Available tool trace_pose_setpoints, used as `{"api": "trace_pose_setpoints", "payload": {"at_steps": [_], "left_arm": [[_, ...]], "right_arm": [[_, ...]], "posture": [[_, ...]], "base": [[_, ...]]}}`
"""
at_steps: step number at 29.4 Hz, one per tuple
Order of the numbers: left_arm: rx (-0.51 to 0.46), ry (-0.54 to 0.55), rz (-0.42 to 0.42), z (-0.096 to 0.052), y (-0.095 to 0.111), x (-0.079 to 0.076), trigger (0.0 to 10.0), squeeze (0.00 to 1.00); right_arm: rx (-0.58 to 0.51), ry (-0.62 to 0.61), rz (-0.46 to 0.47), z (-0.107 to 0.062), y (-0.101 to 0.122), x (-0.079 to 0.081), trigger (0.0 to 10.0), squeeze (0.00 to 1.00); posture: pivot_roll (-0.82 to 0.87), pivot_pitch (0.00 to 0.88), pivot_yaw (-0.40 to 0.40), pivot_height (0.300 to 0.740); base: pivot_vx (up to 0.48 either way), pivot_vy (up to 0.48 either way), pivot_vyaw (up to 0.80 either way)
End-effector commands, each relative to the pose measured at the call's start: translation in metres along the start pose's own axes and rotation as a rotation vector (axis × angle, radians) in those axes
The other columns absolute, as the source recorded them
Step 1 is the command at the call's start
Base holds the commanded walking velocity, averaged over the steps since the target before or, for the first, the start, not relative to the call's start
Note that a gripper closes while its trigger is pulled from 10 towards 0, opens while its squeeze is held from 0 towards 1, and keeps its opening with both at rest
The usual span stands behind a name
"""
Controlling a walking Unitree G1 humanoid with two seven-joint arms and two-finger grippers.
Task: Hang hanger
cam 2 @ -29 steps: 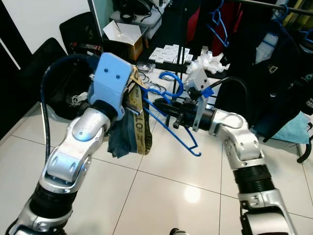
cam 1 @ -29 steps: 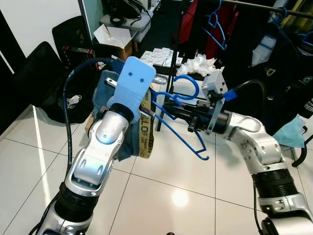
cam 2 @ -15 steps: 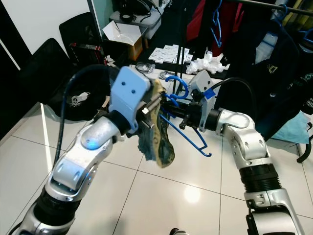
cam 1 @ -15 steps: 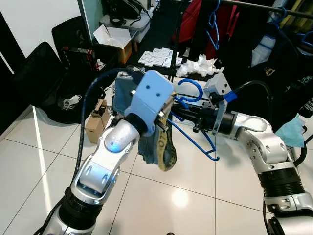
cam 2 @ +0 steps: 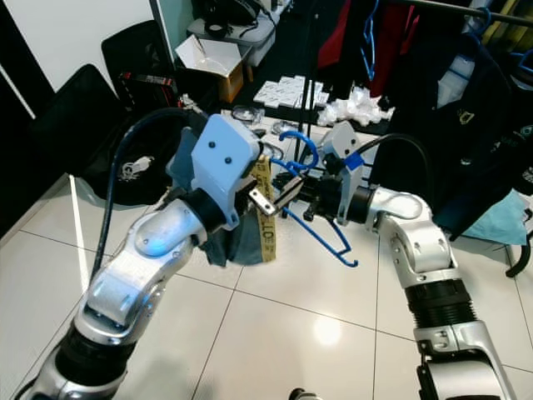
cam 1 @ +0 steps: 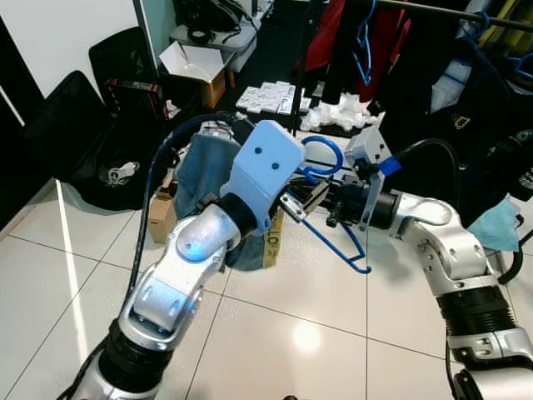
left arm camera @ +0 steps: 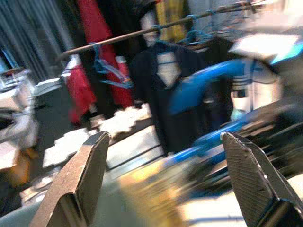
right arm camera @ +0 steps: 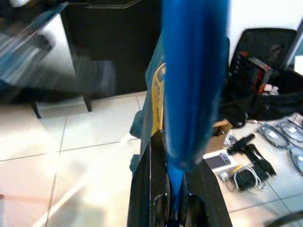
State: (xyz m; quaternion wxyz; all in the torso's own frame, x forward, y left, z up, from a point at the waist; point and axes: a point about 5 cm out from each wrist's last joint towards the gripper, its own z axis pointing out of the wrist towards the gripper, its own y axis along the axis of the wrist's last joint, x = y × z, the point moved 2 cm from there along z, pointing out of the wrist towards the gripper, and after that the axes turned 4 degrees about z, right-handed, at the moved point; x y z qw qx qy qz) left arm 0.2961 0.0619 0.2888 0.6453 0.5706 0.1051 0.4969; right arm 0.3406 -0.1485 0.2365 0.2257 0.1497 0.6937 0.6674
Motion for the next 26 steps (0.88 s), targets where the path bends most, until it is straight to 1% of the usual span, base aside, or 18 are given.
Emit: {"api": "trace_pose_setpoints", "payload": {"at_steps": [1,2,5,6,7,9,10,11,12,14,15,17,18,19,21,23,25,26], "left_arm": [[-0.042,-0.008,-0.001,-0.004,0.008,0.007,10.0,1.00],[-0.042,-0.008,-0.001,-0.004,0.008,0.007,10.0,1.00],[-0.022,-0.099,0.125,-0.016,0.012,0.036,10.0,1.00],[-0.022,-0.099,0.125,-0.016,0.012,0.036,10.0,1.00],[0.007,-0.175,0.218,-0.021,0.015,0.048,10.0,1.00],[0.014,-0.194,0.240,-0.022,0.015,0.051,10.0,1.00],[0.017,-0.234,0.271,-0.023,0.018,0.055,10.0,0.15],[0.017,-0.234,0.271,-0.023,0.018,0.055,10.0,0.15],[0.023,-0.294,0.308,-0.023,0.023,0.058,10.0,0.00],[0.029,-0.336,0.333,-0.024,0.025,0.060,10.0,0.00],[0.032,-0.412,0.354,-0.025,0.030,0.061,10.0,0.00],[0.032,-0.412,0.354,-0.025,0.030,0.061,10.0,0.00],[0.042,-0.514,0.365,-0.028,0.034,0.058,10.0,0.00],[0.042,-0.514,0.365,-0.028,0.034,0.058,10.0,0.00],[0.055,-0.607,0.374,-0.030,0.037,0.054,10.0,0.00],[0.105,-0.772,0.383,-0.034,0.034,0.044,10.0,0.00],[0.105,-0.772,0.383,-0.034,0.034,0.044,10.0,0.00],[0.165,-0.904,0.374,-0.042,0.026,0.035,10.0,0.00]], "right_arm": [[-0.036,0.013,-0.011,-0.006,0.005,0.001,10.0,0.00],[-0.036,0.013,-0.011,-0.006,0.005,0.001,10.0,0.00],[-0.009,0.103,-0.019,-0.025,0.008,0.005,10.0,0.00],[-0.009,0.103,-0.019,-0.025,0.008,0.005,10.0,0.00],[-0.001,0.182,-0.023,-0.034,0.013,0.012,10.0,0.00],[-0.001,0.204,-0.022,-0.035,0.015,0.014,10.0,0.00],[-0.002,0.244,-0.022,-0.037,0.018,0.019,10.0,0.00],[-0.002,0.244,-0.022,-0.037,0.018,0.019,10.0,0.00],[0.001,0.284,-0.022,-0.039,0.020,0.023,10.0,0.00],[0.003,0.309,-0.023,-0.040,0.021,0.026,10.0,0.00],[0.017,0.342,-0.025,-0.040,0.021,0.030,10.0,0.00],[0.017,0.342,-0.025,-0.040,0.021,0.030,10.0,0.00],[0.033,0.366,-0.031,-0.039,0.019,0.032,10.0,0.00],[0.033,0.366,-0.031,-0.039,0.019,0.032,10.0,0.00],[0.049,0.387,-0.040,-0.036,0.017,0.034,10.0,0.00],[0.065,0.420,-0.057,-0.026,0.013,0.038,10.0,0.00],[0.065,0.420,-0.057,-0.026,0.013,0.038,10.0,0.00],[0.078,0.437,-0.072,-0.018,0.010,0.041,10.0,0.00]], "posture": [[-0.01,0.140,-0.019,0.740],[-0.01,0.140,-0.019,0.740],[-0.01,0.137,-0.018,0.740],[-0.01,0.137,-0.018,0.740],[-0.01,0.135,-0.014,0.740],[-0.01,0.135,-0.014,0.740],[0.00,0.131,-0.006,0.740],[0.00,0.131,-0.006,0.740],[0.00,0.129,-0.002,0.740],[0.00,0.129,-0.002,0.740],[0.01,0.127,0.000,0.740],[0.01,0.127,0.000,0.740],[0.01,0.125,0.003,0.740],[0.01,0.125,0.003,0.740],[0.02,0.122,0.006,0.740],[0.02,0.116,0.013,0.740],[0.02,0.116,0.013,0.740],[0.03,0.113,0.014,0.740]], "base": [[0.000,0.000,0.00],[0.000,0.000,0.00],[0.000,0.000,0.00],[0.000,0.000,0.00],[0.000,0.000,0.00],[0.000,0.000,0.00],[0.000,0.000,0.00],[0.000,0.000,0.00],[0.000,0.000,0.00],[0.000,0.000,0.00],[0.000,0.000,0.00],[0.000,0.000,0.00],[0.000,0.000,0.00],[0.000,0.000,0.00],[0.000,0.000,0.00],[0.000,0.000,0.00],[0.000,0.000,0.00],[0.000,0.000,0.00]]}}
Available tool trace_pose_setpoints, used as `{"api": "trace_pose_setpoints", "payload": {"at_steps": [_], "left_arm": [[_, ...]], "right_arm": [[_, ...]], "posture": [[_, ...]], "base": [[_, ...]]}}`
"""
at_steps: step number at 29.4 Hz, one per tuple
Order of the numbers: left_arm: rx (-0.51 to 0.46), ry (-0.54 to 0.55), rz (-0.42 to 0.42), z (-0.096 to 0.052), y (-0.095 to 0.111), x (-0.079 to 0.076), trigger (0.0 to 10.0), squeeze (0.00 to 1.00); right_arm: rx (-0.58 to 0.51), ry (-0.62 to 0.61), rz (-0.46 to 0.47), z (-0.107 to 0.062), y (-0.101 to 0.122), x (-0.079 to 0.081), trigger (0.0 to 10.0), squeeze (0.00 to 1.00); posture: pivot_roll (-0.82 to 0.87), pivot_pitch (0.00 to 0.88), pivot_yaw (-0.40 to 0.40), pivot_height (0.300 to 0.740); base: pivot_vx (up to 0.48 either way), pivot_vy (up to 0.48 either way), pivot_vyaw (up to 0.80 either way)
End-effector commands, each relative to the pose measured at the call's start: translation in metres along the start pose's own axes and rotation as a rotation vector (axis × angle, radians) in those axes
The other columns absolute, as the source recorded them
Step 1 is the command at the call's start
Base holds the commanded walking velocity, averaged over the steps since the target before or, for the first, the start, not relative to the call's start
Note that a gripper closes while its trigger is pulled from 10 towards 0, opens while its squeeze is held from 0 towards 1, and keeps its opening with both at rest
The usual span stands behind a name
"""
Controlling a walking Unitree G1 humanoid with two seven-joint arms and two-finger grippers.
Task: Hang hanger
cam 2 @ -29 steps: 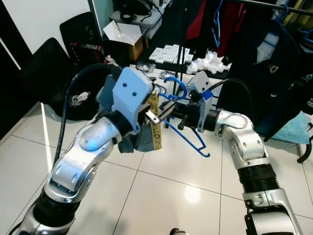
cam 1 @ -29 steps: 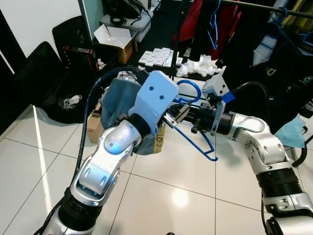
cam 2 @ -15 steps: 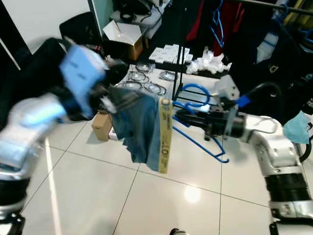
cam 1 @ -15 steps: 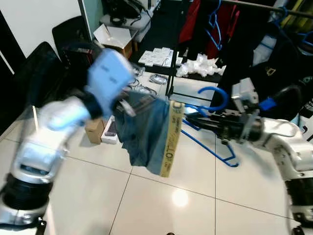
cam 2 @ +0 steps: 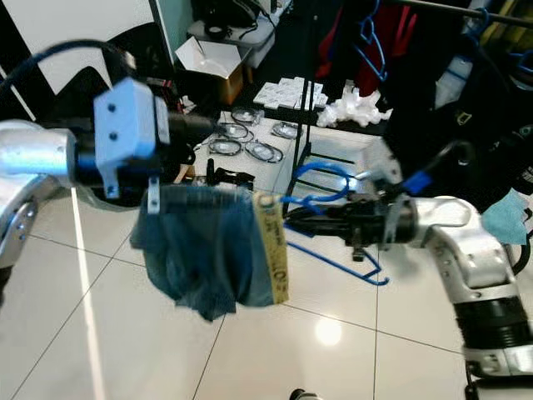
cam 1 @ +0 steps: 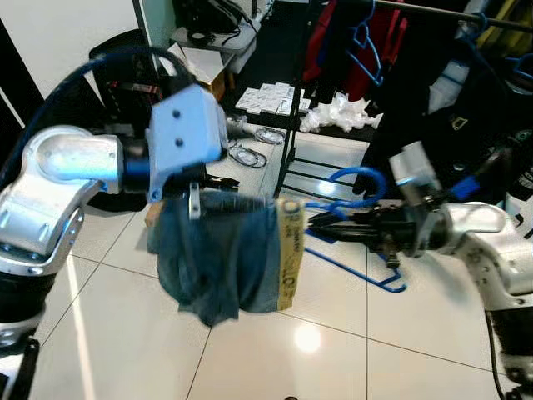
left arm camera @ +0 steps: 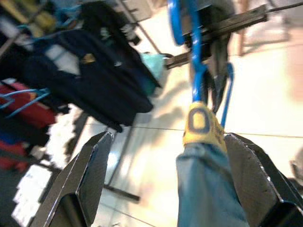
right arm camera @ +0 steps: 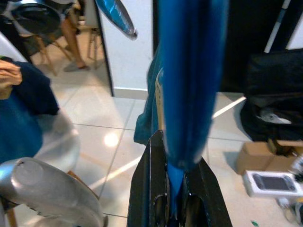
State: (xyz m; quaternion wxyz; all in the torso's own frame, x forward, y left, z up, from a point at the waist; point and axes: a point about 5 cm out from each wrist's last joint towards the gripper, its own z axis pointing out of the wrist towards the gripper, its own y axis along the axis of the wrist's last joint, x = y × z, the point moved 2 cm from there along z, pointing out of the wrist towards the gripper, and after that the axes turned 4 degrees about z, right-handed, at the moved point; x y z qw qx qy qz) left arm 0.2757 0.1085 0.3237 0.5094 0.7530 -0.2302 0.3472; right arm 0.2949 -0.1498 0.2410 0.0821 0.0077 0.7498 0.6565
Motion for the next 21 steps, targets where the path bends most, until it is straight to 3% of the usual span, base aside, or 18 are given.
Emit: {"api": "trace_pose_setpoints", "payload": {"at_steps": [1,3,6,16,21], "left_arm": [[0.044,-0.134,-0.015,-0.002,-0.004,-0.012,10.0,0.00],[0.051,-0.230,-0.054,-0.004,-0.007,-0.022,10.0,0.00],[0.072,-0.273,-0.060,-0.004,-0.013,-0.027,10.0,0.00],[0.171,-0.277,-0.043,0.003,-0.034,-0.032,10.0,0.00],[0.196,-0.225,-0.060,0.003,-0.042,-0.025,10.0,0.00]], "right_arm": [[0.017,0.022,-0.042,0.007,0.002,0.000,10.0,0.00],[0.029,0.035,-0.047,0.013,0.000,0.000,10.0,0.00],[0.034,0.060,-0.046,0.017,0.000,0.003,10.0,0.00],[0.037,0.091,-0.052,0.023,0.001,0.007,10.0,0.00],[0.040,0.106,-0.057,0.026,0.001,0.009,10.0,0.00]], "posture": [[0.03,0.113,0.014,0.740],[0.03,0.113,0.015,0.740],[0.03,0.113,0.015,0.740],[0.02,0.110,0.015,0.740],[0.02,0.107,0.014,0.740]], "base": [[0.000,0.000,0.00],[0.000,0.000,0.00],[0.000,0.000,0.00],[0.000,0.000,0.00],[0.000,0.000,0.00]]}}
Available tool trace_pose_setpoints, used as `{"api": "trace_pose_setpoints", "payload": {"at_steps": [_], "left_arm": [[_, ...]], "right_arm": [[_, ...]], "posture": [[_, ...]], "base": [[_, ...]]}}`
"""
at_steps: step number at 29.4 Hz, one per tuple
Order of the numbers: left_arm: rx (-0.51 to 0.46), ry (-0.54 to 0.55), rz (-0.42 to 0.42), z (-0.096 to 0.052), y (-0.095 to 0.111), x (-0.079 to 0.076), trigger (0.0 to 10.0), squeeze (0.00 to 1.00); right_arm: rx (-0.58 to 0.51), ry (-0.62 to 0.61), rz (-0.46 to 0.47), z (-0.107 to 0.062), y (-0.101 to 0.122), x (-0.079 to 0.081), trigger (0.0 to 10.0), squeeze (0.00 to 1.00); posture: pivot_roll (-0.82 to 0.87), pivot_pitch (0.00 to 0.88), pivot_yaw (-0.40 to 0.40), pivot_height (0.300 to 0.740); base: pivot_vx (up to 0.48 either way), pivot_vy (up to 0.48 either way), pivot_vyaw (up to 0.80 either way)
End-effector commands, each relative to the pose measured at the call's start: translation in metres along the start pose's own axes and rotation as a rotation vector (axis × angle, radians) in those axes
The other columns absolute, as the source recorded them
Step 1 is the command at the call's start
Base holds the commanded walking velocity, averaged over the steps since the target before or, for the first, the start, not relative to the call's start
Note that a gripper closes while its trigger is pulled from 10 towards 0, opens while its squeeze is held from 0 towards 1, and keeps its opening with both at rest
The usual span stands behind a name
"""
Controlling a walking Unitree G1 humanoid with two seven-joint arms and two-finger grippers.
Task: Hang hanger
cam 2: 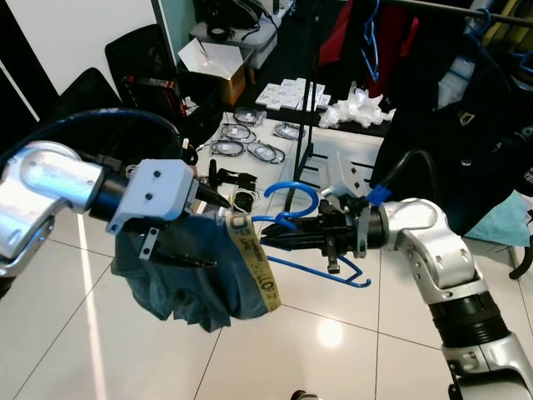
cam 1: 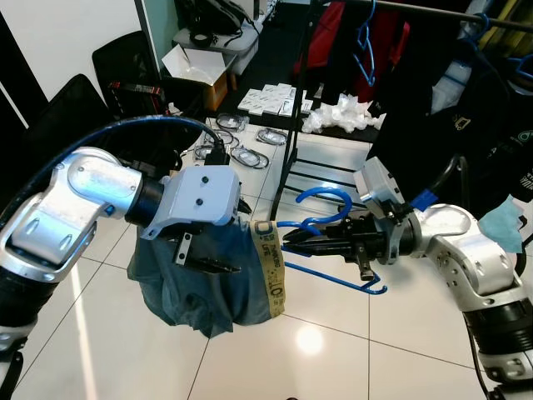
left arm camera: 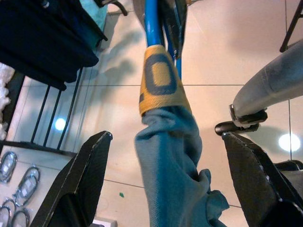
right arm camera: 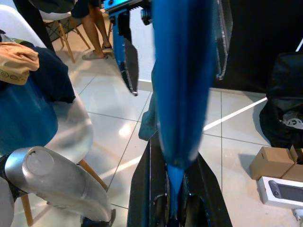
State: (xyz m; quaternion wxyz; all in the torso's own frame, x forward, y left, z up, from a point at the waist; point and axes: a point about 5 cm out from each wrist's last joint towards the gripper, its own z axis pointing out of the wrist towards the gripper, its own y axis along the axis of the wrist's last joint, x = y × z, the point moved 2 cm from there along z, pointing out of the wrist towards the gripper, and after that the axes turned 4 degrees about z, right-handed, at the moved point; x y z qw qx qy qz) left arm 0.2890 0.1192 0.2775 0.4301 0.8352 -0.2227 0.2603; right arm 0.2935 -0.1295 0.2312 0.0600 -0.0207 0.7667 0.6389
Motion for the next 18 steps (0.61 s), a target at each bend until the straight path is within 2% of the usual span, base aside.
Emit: {"api": "trace_pose_setpoints", "payload": {"at_steps": [1,2,3,9,18], "left_arm": [[0.032,-0.018,0.014,-0.002,-0.001,-0.001,9.3,0.00],[0.029,-0.033,0.007,-0.003,-0.002,-0.003,4.4,0.00],[0.030,-0.059,-0.002,-0.003,-0.003,-0.007,0.0,0.00],[0.032,-0.107,-0.020,-0.005,-0.005,-0.014,0.0,0.00],[0.049,-0.112,-0.019,-0.006,-0.010,-0.013,0.0,0.00]], "right_arm": [[-0.004,0.034,-0.041,0.005,0.008,0.004,10.0,0.00],[-0.005,0.035,-0.041,0.005,0.008,0.004,10.0,0.00],[-0.005,0.034,-0.042,0.006,0.008,0.004,10.0,0.00],[-0.002,0.032,-0.043,0.006,0.008,0.004,10.0,0.00],[0.008,0.031,-0.046,0.005,0.008,0.004,10.0,0.00]], "posture": [[0.02,0.109,0.014,0.740],[0.02,0.109,0.015,0.740],[0.02,0.109,0.015,0.740],[0.02,0.115,0.014,0.740],[0.02,0.120,0.015,0.740]], "base": [[0.000,0.000,0.00],[0.000,0.000,0.00],[0.000,0.000,0.00],[0.000,0.000,0.00],[0.000,0.000,0.00]]}}
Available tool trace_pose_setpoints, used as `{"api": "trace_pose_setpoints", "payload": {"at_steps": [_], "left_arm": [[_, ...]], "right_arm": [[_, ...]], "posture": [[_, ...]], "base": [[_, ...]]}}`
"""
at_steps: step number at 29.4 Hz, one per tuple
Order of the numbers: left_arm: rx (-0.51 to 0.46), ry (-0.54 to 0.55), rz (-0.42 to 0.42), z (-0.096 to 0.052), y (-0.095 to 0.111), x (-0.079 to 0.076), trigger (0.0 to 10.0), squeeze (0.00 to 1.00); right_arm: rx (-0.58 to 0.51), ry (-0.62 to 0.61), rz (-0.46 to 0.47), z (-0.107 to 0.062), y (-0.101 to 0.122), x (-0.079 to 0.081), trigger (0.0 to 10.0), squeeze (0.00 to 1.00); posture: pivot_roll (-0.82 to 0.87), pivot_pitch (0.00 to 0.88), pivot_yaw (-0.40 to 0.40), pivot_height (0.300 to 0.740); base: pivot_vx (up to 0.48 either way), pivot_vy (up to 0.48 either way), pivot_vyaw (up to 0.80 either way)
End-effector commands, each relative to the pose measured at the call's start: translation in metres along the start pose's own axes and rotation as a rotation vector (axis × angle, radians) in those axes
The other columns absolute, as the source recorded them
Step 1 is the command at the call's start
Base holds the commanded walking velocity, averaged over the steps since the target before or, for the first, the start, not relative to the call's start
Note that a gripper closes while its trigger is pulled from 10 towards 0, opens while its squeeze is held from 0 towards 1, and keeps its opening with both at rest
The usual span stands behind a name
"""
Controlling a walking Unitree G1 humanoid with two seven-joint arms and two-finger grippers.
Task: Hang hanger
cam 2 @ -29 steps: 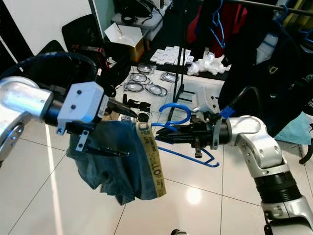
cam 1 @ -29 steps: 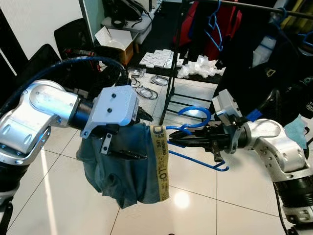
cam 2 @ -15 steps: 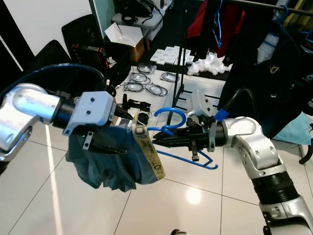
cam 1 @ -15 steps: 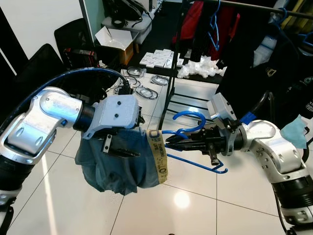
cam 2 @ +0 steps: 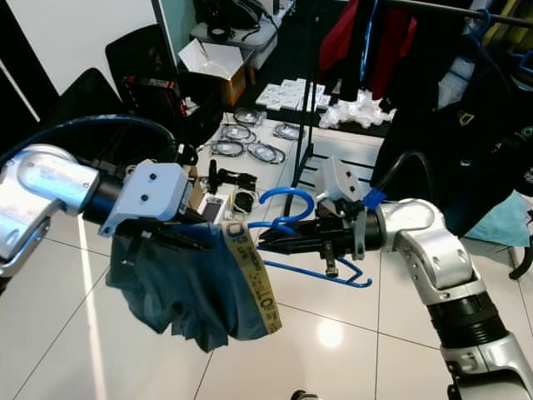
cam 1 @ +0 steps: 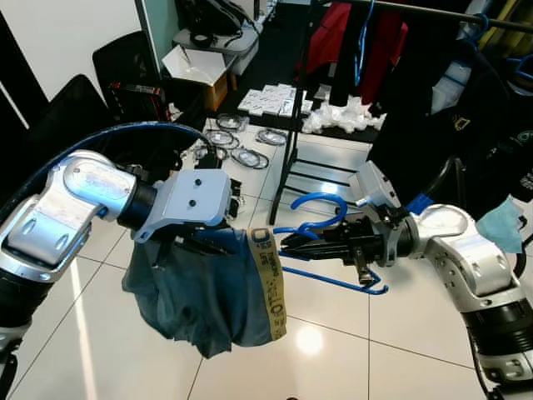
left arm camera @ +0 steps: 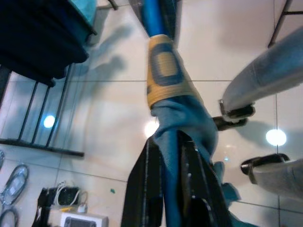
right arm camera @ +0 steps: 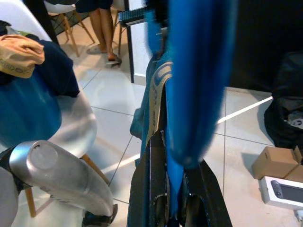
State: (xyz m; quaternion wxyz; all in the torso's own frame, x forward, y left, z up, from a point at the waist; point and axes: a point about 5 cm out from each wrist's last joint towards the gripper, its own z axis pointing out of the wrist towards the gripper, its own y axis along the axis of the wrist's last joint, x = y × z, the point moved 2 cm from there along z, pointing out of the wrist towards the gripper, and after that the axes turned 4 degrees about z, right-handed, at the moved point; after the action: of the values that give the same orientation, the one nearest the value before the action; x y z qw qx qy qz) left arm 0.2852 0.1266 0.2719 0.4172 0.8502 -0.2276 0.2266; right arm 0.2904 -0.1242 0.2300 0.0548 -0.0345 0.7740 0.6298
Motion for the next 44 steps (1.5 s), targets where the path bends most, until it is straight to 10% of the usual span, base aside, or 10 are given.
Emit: {"api": "trace_pose_setpoints", "payload": {"at_steps": [1,12,13,24,44], "left_arm": [[0.033,-0.035,0.002,0.000,-0.005,-0.006,0.0,0.00],[0.031,-0.023,0.003,0.001,-0.007,-0.006,0.0,0.00],[0.029,-0.008,0.008,0.000,-0.007,-0.004,0.0,0.00],[-0.014,0.101,0.026,-0.009,-0.001,0.012,0.0,0.00],[-0.161,0.355,0.020,-0.066,0.010,0.048,0.0,0.00]], "right_arm": [[-0.013,0.005,-0.031,0.001,0.008,0.001,10.0,0.00],[-0.042,0.002,-0.008,0.003,0.011,0.001,10.0,0.00],[-0.064,-0.005,0.011,0.003,0.013,0.000,10.0,1.00],[-0.154,-0.119,0.035,-0.010,0.018,-0.008,10.0,1.00],[-0.243,-0.449,0.212,-0.107,-0.010,0.013,10.0,0.97]], "posture": [[0.02,0.121,0.014,0.740],[0.01,0.122,0.014,0.740],[0.01,0.122,0.013,0.740],[0.00,0.124,0.013,0.740],[-0.03,0.133,0.017,0.740]], "base": [[0.000,0.000,0.00],[0.000,0.000,0.00],[0.000,0.000,0.00],[0.000,0.000,0.00],[0.000,0.000,0.00]]}}
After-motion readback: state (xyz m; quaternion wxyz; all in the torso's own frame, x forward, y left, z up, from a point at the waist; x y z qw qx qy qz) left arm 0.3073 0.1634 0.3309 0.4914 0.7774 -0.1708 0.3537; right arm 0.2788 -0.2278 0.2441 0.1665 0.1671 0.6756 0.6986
